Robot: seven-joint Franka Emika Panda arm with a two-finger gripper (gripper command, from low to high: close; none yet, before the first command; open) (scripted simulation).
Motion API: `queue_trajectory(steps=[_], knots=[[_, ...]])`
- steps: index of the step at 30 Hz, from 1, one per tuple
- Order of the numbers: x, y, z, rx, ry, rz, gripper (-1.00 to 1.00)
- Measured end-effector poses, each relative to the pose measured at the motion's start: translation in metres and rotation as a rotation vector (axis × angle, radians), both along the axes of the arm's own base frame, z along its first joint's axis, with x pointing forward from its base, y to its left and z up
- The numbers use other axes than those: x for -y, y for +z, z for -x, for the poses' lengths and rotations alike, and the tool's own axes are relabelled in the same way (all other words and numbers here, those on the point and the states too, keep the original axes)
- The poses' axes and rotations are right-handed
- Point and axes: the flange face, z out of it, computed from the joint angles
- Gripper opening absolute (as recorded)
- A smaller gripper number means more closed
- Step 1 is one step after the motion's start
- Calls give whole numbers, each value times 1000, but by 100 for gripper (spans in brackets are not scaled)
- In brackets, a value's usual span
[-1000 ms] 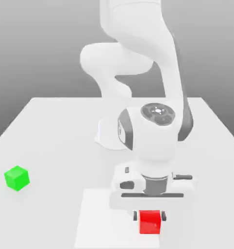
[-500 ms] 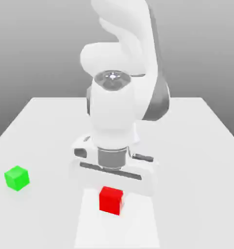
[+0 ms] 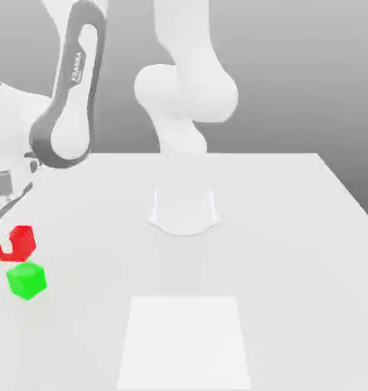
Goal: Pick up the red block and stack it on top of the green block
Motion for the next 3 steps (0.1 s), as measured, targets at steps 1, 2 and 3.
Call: queue_trajectory(steps=[1,2,3], knots=[[0,0,0,0,0,0,100],[0,0,0,0,0,0,100],[0,0,0,0,0,0,100]])
